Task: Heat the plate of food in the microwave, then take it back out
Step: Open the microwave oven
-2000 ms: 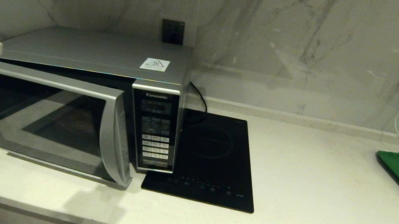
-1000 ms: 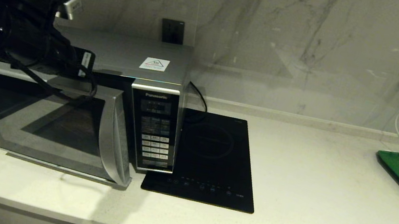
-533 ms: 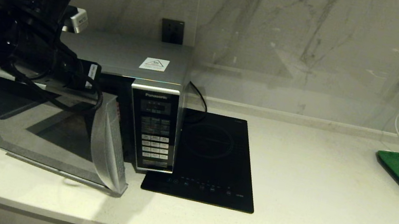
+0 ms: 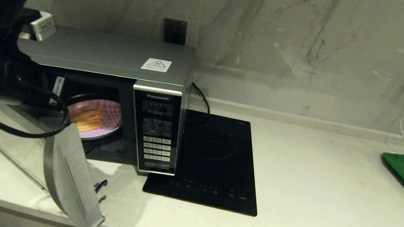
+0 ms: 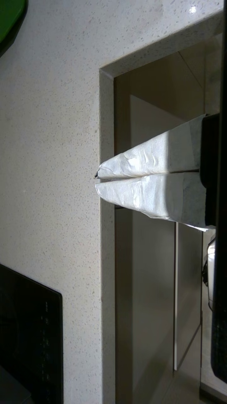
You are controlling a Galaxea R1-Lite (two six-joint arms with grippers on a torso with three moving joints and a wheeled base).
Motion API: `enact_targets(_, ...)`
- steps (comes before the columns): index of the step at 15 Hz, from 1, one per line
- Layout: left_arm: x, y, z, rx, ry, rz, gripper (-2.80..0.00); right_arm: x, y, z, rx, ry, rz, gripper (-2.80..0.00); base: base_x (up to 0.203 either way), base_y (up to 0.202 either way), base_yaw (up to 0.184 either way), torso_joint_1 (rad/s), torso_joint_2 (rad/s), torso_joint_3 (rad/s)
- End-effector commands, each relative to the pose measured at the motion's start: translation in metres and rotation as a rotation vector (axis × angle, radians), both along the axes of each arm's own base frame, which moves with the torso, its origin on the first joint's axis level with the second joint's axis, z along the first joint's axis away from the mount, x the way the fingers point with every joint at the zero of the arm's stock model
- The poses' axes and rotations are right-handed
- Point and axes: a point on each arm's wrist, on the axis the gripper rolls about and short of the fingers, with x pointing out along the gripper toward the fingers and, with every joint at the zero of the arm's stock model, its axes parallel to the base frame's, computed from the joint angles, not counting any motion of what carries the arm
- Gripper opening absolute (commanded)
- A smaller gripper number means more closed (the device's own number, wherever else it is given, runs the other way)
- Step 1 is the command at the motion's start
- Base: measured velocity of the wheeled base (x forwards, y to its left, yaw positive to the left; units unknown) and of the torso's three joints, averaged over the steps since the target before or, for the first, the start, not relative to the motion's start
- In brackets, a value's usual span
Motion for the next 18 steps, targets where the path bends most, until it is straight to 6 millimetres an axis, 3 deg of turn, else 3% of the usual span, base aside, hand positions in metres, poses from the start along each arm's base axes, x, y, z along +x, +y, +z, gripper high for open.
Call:
enact_targets(1,-0.046,0.020,0.017,-0.015,-0.069,0.032,-2.80,0.000,0.000,0.000,0.000,0.001,0.000,-2.80,0.000,0.000,0.000,0.000,0.00,0.000)
enact_targets(6,-0.124,0.062,0.024,0.034,-0.068,0.204,-2.80,0.000,0.000,0.000,0.000,0.001,0.000,-2.80,0.000,0.000,0.000,0.000,0.00,0.000)
enact_targets(9,-0.147,0.067,0.031,0.120,-0.105,0.199,-2.80,0.000,0.000,0.000,0.000,0.001,0.000,-2.80,0.000,0.000,0.000,0.000,0.00,0.000)
enact_targets(13,-0.158,0.068,0.037,0.156,-0.143,0.214,-2.80,0.000,0.000,0.000,0.000,0.001,0.000,-2.80,0.000,0.000,0.000,0.001,0.00,0.009)
enact_targets(16,-0.153,0.067,0.036,0.149,-0.126,0.208,-2.80,0.000,0.000,0.000,0.000,0.001,0.000,-2.80,0.000,0.000,0.000,0.000,0.00,0.000)
enact_targets(18,-0.136,0.067,0.027,0.089,-0.074,0.226,-2.80,0.000,0.000,0.000,0.000,0.001,0.000,-2.80,0.000,0.000,0.000,0.000,0.00,0.000)
